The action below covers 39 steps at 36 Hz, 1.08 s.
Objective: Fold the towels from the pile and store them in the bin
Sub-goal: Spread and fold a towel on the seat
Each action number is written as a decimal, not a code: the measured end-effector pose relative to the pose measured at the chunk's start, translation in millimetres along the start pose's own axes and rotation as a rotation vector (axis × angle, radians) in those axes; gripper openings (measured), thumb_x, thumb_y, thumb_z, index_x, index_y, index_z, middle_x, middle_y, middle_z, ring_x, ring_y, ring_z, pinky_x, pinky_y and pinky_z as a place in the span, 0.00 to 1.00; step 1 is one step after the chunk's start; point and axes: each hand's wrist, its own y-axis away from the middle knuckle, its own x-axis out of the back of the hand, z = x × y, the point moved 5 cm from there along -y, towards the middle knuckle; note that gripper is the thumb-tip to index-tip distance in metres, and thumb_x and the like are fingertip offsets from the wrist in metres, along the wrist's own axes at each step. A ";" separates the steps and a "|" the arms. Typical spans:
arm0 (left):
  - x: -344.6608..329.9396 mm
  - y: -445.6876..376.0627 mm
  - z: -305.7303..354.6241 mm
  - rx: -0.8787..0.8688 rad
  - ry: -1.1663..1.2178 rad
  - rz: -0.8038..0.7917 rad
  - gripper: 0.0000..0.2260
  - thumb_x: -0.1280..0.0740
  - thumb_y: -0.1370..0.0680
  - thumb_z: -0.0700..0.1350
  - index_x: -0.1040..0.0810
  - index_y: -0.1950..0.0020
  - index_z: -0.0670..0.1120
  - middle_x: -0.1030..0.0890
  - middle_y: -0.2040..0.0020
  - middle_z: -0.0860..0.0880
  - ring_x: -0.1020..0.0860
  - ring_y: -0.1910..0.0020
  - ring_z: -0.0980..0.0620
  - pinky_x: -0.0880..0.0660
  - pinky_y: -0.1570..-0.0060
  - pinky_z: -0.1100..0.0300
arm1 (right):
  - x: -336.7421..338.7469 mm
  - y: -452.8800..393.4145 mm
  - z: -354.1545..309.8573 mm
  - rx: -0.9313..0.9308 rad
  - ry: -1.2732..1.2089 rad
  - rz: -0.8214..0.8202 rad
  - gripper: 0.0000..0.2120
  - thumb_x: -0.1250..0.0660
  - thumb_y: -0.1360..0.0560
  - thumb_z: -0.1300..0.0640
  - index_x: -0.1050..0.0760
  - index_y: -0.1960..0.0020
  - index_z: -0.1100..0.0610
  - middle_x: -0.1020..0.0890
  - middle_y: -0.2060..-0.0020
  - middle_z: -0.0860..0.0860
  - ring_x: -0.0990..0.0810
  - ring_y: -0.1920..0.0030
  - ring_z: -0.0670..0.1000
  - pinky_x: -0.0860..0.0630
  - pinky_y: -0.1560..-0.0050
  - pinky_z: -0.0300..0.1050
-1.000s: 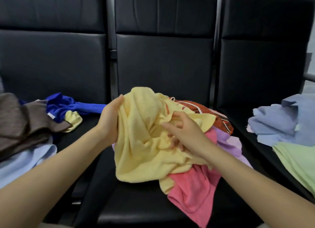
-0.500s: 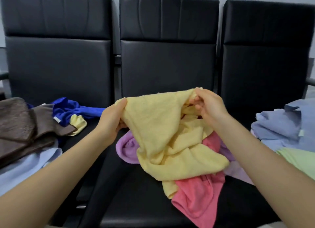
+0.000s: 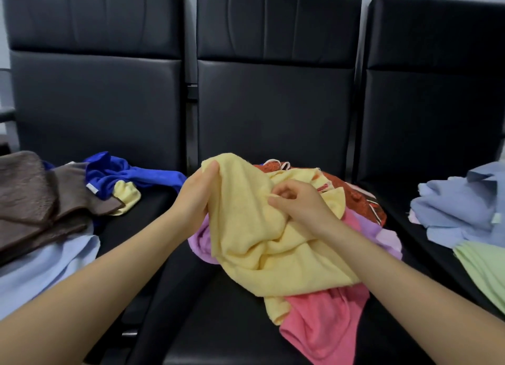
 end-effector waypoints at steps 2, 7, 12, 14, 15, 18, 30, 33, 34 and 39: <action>1.4 0.3 6.1 -0.032 -0.006 0.023 0.18 0.36 0.23 0.57 0.22 0.37 0.51 0.18 0.41 0.50 0.21 0.41 0.51 0.27 0.35 0.49 | 8.2 4.0 -8.6 0.058 -0.172 0.074 0.06 0.29 0.26 0.61 0.22 0.57 0.52 0.20 0.62 0.44 0.23 0.62 0.38 0.27 0.58 0.34; -1.0 8.1 45.1 -0.225 -0.067 0.202 0.09 0.41 0.18 0.53 0.23 0.55 0.55 0.20 0.54 0.55 0.24 0.54 0.60 0.28 0.55 0.65 | 40.2 10.1 -42.9 0.099 -0.652 0.100 0.04 0.34 0.22 0.64 0.23 0.53 0.56 0.20 0.64 0.47 0.22 0.65 0.44 0.24 0.64 0.37; -20.2 33.8 113.5 -0.669 -0.192 0.260 0.14 0.39 0.19 0.48 0.32 0.64 0.46 0.36 0.71 0.53 0.38 0.74 0.61 0.39 0.74 0.69 | 84.2 16.7 -76.9 0.112 -1.023 0.041 0.05 0.35 0.22 0.62 0.25 0.52 0.53 0.19 0.62 0.49 0.20 0.63 0.47 0.21 0.62 0.41; -35.7 42.6 131.7 -0.813 -0.203 0.215 0.17 0.38 0.19 0.46 0.33 0.67 0.43 0.35 0.72 0.54 0.37 0.72 0.61 0.38 0.71 0.67 | 104.0 17.7 -81.3 0.122 -1.086 0.081 0.04 0.35 0.21 0.61 0.25 0.51 0.53 0.18 0.62 0.50 0.19 0.63 0.47 0.20 0.61 0.41; -43.7 44.3 135.4 -0.849 -0.220 0.193 0.17 0.38 0.19 0.46 0.31 0.66 0.40 0.33 0.71 0.54 0.36 0.71 0.60 0.37 0.69 0.65 | 112.5 17.2 -80.7 0.127 -1.091 0.101 0.04 0.35 0.22 0.61 0.25 0.50 0.53 0.18 0.62 0.50 0.19 0.63 0.47 0.20 0.60 0.41; -68.9 32.3 117.8 -0.807 -0.412 0.098 0.09 0.39 0.18 0.46 0.24 0.55 0.44 0.24 0.63 0.57 0.28 0.64 0.59 0.30 0.61 0.62 | 133.8 8.7 -58.1 0.087 -0.990 0.226 0.04 0.34 0.21 0.59 0.24 0.49 0.52 0.18 0.60 0.49 0.19 0.61 0.47 0.20 0.57 0.43; -39.9 13.7 -23.1 -0.433 -1.129 -0.243 0.08 0.34 0.22 0.53 0.23 0.47 0.51 0.24 0.51 0.54 0.25 0.53 0.56 0.28 0.51 0.57 | 113.1 30.5 79.2 -0.375 -0.398 0.238 0.09 0.33 0.21 0.52 0.25 0.60 0.50 0.22 0.75 0.42 0.23 0.75 0.39 0.30 0.76 0.31; -31.1 21.5 -13.5 -0.509 -1.105 -0.070 0.12 0.33 0.24 0.54 0.24 0.60 0.47 0.22 0.61 0.52 0.25 0.59 0.53 0.29 0.60 0.56 | 121.3 37.4 94.7 -0.438 -0.222 0.185 0.11 0.31 0.23 0.48 0.23 0.53 0.56 0.21 0.65 0.48 0.21 0.69 0.43 0.26 0.71 0.33; -30.2 24.8 -11.3 -0.533 -1.124 -0.045 0.13 0.33 0.23 0.55 0.22 0.61 0.46 0.23 0.62 0.51 0.25 0.60 0.52 0.29 0.61 0.55 | 122.9 41.8 100.9 -0.508 -0.216 0.166 0.20 0.28 0.28 0.41 0.22 0.49 0.57 0.19 0.60 0.51 0.19 0.62 0.47 0.23 0.62 0.37; -43.2 42.4 -16.6 -0.452 -1.097 -0.188 0.18 0.37 0.22 0.57 0.19 0.67 0.50 0.21 0.72 0.53 0.26 0.71 0.56 0.29 0.68 0.58 | 128.8 57.2 124.0 -0.619 -0.393 0.063 0.54 0.17 0.55 0.34 0.24 0.36 0.60 0.18 0.42 0.55 0.20 0.41 0.56 0.25 0.38 0.54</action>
